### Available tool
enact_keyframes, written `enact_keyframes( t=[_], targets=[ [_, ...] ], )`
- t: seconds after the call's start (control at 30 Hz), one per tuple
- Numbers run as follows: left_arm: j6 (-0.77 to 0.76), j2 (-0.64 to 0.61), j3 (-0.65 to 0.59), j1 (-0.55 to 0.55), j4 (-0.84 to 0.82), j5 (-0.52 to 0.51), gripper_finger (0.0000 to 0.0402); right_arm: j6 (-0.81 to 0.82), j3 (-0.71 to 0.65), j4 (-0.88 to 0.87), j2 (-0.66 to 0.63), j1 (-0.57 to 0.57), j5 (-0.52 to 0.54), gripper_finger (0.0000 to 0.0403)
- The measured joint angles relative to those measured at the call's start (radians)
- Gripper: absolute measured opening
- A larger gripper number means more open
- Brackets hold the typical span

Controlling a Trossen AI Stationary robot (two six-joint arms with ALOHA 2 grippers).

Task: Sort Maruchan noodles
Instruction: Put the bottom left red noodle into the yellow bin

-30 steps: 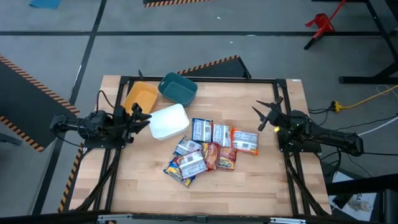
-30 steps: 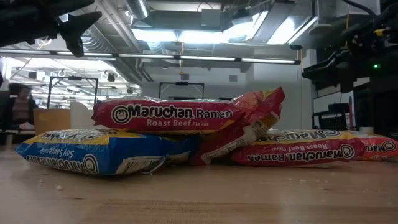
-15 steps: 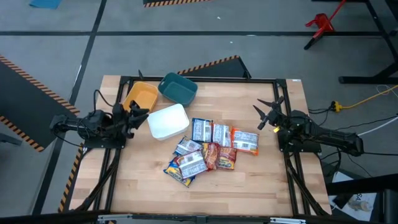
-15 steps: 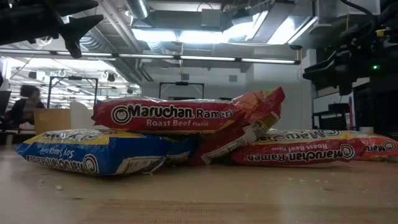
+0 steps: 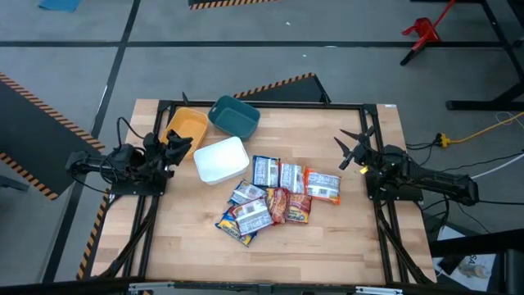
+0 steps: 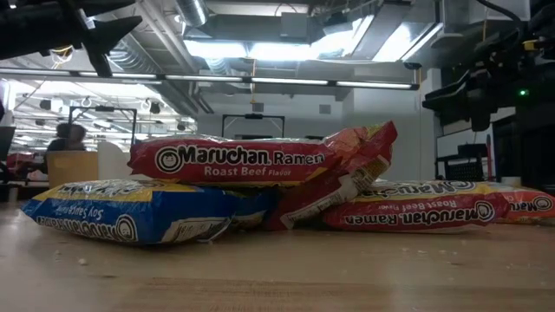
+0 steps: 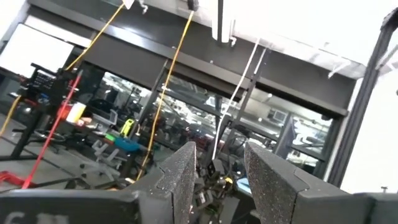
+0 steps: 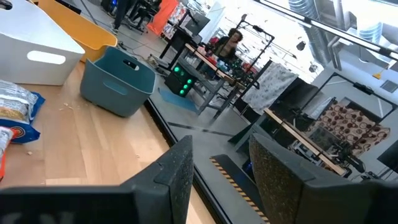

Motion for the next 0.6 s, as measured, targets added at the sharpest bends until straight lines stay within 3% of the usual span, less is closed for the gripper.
enact_keyframes(
  t=[0.43,0.53,0.6],
  targets=[
    [-0.021,0.0,0.0,0.0,-0.019,-0.039,0.0134,0.0,0.0,-0.012,0.0,0.0,0.035,0.015],
    [-0.022,0.0,0.0,0.0,-0.017,-0.047,0.0134,0.025,0.0,-0.014,0.0,0.0,-0.048,0.015],
    [-0.028,0.0,0.0,0.0,-0.017,-0.047,0.0134,0.148,0.0,-0.016,0.001,0.0,-0.184,0.015]
  ],
)
